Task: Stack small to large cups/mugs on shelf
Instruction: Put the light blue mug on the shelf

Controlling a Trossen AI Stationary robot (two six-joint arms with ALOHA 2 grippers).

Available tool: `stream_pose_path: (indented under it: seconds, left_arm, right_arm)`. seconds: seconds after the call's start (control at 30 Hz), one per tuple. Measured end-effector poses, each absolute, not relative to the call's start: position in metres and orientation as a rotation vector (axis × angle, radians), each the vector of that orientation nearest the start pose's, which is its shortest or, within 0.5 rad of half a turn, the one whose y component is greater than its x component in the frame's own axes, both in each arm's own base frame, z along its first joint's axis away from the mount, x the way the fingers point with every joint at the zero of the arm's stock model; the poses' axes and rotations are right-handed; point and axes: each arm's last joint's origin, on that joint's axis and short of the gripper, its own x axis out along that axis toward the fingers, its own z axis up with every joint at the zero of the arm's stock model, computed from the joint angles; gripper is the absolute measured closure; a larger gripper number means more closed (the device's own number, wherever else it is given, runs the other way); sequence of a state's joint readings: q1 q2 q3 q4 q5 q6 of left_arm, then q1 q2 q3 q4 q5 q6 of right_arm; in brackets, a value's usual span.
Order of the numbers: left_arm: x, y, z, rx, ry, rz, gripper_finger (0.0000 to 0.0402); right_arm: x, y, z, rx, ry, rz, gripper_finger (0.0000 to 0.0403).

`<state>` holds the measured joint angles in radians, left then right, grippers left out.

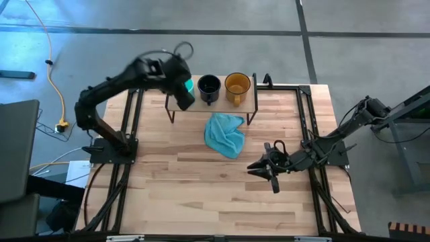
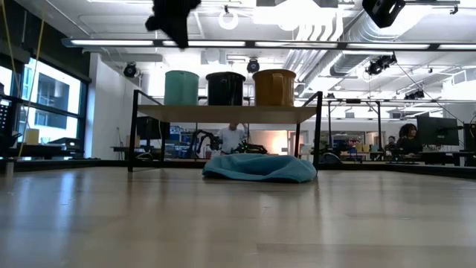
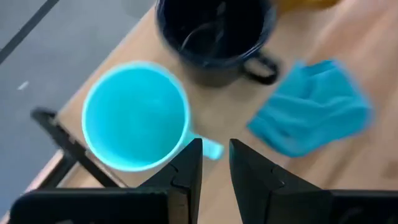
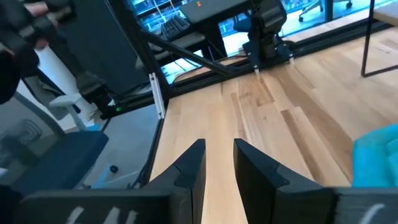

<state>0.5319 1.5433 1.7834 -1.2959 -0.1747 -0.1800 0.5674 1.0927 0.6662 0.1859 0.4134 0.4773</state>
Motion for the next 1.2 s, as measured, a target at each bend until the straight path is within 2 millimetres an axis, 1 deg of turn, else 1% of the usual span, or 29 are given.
stream_pose_path:
  seconds: [0.07,0.17,0.3,0.5,0.8,0.93,1.0,1.1,1.2]
  left_arm:
    - [0.249,0.147,0.38,-0.361,1.02,0.789,0.0332]
    - [0.254,0.145,0.357,-0.417,1.028,0.861,0.0332]
    - [0.26,0.138,0.344,-0.457,1.004,0.895,0.0332]
    - [0.267,0.132,0.349,-0.429,0.95,0.904,0.0332]
    - [0.265,0.132,0.354,-0.447,0.922,0.913,0.0332]
    - [0.266,0.132,0.361,-0.469,0.854,0.886,0.0332]
    - [0.269,0.133,0.364,-0.478,0.803,0.868,0.0332]
    - [0.272,0.133,0.367,-0.486,0.762,0.845,0.0332]
    - [0.272,0.133,0.367,-0.485,0.757,0.844,0.0332]
  right_arm:
    - [0.207,0.118,0.269,0.352,0.237,0.099,0.033]
    - [0.207,0.118,0.269,0.349,0.237,0.099,0.033]
    - [0.206,0.12,0.269,0.329,0.237,0.109,0.033]
    - [0.205,0.122,0.268,0.294,0.254,0.124,0.033]
    - [0.204,0.122,0.266,0.288,0.267,0.125,0.033]
    - [0.204,0.122,0.266,0.288,0.267,0.125,0.033]
    - [0.204,0.122,0.266,0.288,0.266,0.125,0.033]
    - [0.204,0.122,0.266,0.289,0.266,0.126,0.033]
    - [0.204,0.122,0.266,0.292,0.266,0.126,0.033]
